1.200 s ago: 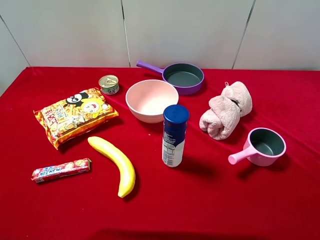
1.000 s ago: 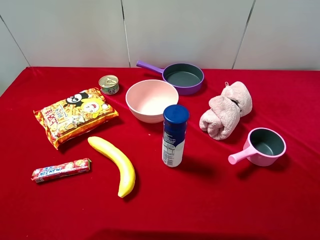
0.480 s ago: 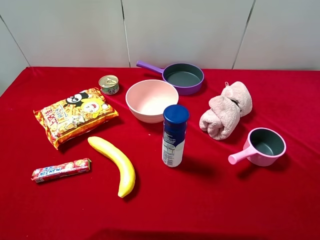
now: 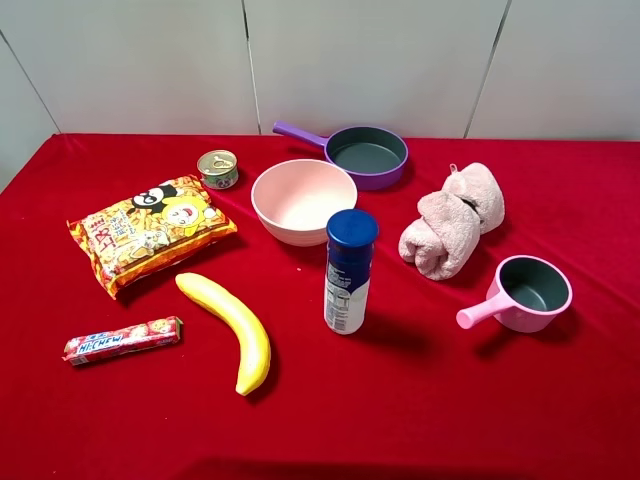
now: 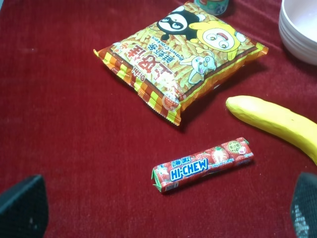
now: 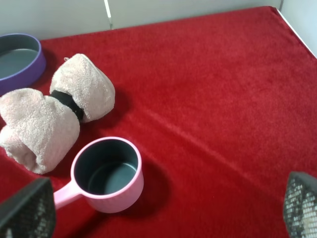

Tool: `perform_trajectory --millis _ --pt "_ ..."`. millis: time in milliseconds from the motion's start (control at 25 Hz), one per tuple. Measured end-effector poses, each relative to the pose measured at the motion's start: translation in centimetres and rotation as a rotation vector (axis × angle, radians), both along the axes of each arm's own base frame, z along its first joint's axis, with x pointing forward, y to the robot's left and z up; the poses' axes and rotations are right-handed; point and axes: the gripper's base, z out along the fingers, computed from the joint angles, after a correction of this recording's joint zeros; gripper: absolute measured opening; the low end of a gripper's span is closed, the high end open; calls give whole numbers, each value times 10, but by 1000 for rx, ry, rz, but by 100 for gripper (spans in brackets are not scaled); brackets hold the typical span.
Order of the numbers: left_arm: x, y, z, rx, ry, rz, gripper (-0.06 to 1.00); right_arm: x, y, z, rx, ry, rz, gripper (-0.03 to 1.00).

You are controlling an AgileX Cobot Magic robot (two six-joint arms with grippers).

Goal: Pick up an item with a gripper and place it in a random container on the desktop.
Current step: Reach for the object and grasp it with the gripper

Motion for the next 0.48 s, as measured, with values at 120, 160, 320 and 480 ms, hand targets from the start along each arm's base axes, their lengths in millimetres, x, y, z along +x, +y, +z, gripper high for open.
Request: perform_trajectory --millis 120,160,320,480 --pt "0 0 0 0 0 0 97 0 0 0 0 0 0 69" --pt "0 0 0 0 0 0 97 0 0 0 0 0 0 69" --pt "0 0 0 0 0 0 97 0 0 0 0 0 0 69" --pt "0 0 0 0 0 0 97 0 0 0 0 0 0 69"
